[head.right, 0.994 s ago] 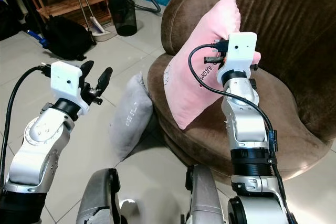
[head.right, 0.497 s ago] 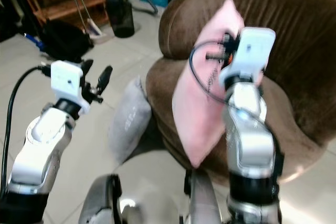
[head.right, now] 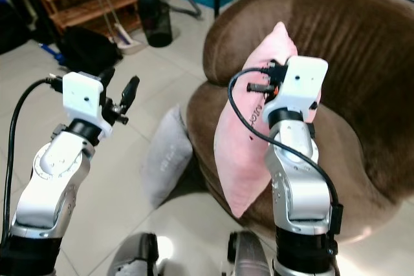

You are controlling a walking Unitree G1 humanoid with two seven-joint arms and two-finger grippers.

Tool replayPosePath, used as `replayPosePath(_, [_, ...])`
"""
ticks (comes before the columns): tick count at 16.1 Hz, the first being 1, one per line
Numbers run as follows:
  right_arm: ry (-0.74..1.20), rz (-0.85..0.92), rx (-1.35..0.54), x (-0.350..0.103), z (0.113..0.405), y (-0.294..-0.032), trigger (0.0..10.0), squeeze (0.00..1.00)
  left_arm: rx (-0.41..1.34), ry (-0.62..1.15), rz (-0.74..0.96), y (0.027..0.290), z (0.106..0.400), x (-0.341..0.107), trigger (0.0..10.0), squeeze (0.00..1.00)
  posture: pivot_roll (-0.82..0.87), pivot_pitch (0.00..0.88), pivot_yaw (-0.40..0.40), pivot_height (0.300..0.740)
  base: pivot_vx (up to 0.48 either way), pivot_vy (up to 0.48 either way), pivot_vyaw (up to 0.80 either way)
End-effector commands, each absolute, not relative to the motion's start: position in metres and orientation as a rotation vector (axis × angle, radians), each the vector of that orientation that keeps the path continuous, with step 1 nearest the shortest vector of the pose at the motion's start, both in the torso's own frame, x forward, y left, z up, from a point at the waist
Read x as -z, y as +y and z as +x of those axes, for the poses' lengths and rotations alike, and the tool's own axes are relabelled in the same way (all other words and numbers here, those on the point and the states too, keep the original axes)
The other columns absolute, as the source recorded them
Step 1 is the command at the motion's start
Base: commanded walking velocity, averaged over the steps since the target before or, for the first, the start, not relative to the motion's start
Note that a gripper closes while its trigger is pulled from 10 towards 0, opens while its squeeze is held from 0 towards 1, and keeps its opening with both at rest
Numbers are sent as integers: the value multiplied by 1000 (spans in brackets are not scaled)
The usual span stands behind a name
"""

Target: Move the pillow to the sofa from floor

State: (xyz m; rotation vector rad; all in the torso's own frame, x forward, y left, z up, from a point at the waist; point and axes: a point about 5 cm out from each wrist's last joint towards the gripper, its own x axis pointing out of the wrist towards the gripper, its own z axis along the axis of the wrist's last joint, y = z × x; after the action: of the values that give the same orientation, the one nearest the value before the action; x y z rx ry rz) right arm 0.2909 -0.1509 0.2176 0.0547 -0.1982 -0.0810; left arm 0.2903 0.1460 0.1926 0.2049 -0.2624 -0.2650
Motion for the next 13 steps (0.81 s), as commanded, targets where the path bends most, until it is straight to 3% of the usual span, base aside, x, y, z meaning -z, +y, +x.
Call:
replayPosePath(1, [-273, 58, 94, -234, 286, -154, 10000, 0, 277, -285, 225, 145, 289, -198, 10000, 0, -75, 4, 43, 704, 0, 0, 0])
replayPosePath(5, [-219, 64, 112, -218, 283, -158, 10000, 0, 324, -287, 215, 139, 288, -198, 10000, 0, -76, 7, 49, 739, 0, 0, 0])
replayPosePath(8, [-197, 61, 115, -213, 283, -160, 10000, 0, 333, -284, 218, 138, 287, -196, 10000, 0, -77, 6, 53, 740, 0, 0, 0])
replayPosePath(11, [-111, 48, 76, -196, 284, -153, 10000, 0, 346, -273, 193, 140, 289, -195, 10000, 0, -72, 5, 55, 740, 335, 0, 0])
replayPosePath(13, [-106, 63, 72, -195, 283, -152, 10000, 0, 347, -271, 193, 141, 290, -195, 10000, 0, -71, 4, 56, 740, 373, 0, -800])
